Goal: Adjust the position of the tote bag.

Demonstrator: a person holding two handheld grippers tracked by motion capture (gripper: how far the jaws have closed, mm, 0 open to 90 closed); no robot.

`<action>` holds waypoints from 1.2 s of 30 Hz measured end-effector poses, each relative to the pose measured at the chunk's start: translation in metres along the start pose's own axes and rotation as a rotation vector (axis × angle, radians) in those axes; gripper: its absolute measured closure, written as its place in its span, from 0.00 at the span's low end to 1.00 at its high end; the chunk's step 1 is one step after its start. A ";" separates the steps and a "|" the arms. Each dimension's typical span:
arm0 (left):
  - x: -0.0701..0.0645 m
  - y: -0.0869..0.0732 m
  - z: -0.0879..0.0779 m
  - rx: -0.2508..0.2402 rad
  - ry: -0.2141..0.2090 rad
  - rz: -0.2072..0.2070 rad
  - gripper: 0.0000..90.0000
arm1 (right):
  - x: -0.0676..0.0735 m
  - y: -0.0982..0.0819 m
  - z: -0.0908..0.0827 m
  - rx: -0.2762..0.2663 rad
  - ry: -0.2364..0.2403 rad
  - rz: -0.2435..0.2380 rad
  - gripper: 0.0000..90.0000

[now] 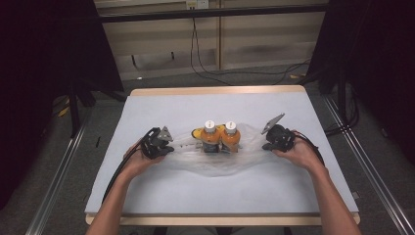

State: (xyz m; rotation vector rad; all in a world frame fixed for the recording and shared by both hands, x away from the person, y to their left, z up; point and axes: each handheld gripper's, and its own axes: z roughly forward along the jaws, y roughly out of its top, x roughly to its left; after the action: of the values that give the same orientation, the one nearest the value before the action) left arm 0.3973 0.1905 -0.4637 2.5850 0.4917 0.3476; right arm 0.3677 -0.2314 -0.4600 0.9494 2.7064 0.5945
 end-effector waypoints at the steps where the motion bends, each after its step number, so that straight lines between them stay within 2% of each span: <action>1: 0.000 0.000 0.000 0.003 0.002 0.004 1.00 | -0.002 -0.002 -0.001 0.010 -0.010 -0.014 1.00; 5: 0.000 -0.003 -0.002 0.009 0.006 -0.008 1.00 | -0.003 -0.007 -0.004 0.022 -0.023 -0.016 1.00; 7: 0.001 -0.006 -0.005 0.022 0.017 0.006 1.00 | -0.004 -0.010 -0.006 0.020 -0.031 -0.017 1.00; 8: 0.001 -0.008 -0.006 0.028 0.020 0.007 1.00 | -0.005 -0.015 -0.008 0.009 -0.019 0.007 1.00; 11: 0.001 -0.013 -0.009 0.027 0.019 -0.004 1.00 | -0.005 -0.019 -0.009 0.010 -0.035 -0.015 1.00; 17: 0.000 -0.015 -0.009 0.016 0.022 -0.004 1.00 | 0.000 -0.028 -0.012 -0.023 -0.046 -0.005 1.00; 19: 0.000 -0.016 -0.009 0.010 0.028 -0.015 1.00 | -0.001 -0.029 -0.012 -0.028 -0.046 -0.013 1.00; 21: 0.001 -0.017 -0.009 0.002 0.016 -0.021 1.00 | 0.000 -0.029 -0.012 -0.028 -0.053 -0.016 1.00; 22: 0.002 -0.020 -0.010 -0.019 0.009 -0.033 1.00 | 0.002 -0.031 -0.013 -0.034 -0.056 -0.018 1.00; 24: 0.003 -0.021 -0.010 -0.028 0.008 -0.033 1.00 | 0.000 -0.035 -0.014 -0.049 -0.040 -0.008 1.00; 27: 0.004 -0.021 -0.010 -0.027 0.004 -0.030 1.00 | 0.000 -0.036 -0.014 -0.051 -0.033 0.012 1.00; 30: 0.004 -0.022 -0.011 -0.022 -0.008 -0.033 1.00 | 0.000 -0.037 -0.014 -0.061 -0.033 0.007 1.00; 32: 0.005 -0.023 -0.011 -0.027 -0.009 -0.048 1.00 | 0.001 -0.037 -0.014 -0.063 -0.039 0.007 1.00; 33: 0.006 -0.023 -0.011 -0.034 -0.023 -0.067 1.00 | 0.001 -0.037 -0.014 -0.063 -0.041 0.006 1.00; 34: 0.006 -0.023 -0.011 -0.034 -0.023 -0.067 1.00 | 0.001 -0.037 -0.014 -0.063 -0.042 0.009 1.00; 36: 0.009 -0.027 -0.011 -0.068 -0.051 -0.101 1.00 | 0.002 -0.037 -0.015 -0.065 -0.043 0.015 1.00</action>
State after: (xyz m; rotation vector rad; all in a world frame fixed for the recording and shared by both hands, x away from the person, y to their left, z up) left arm 0.3945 0.2204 -0.4663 2.4863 0.5801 0.2586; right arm 0.3412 -0.2608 -0.4633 0.9564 2.6279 0.6532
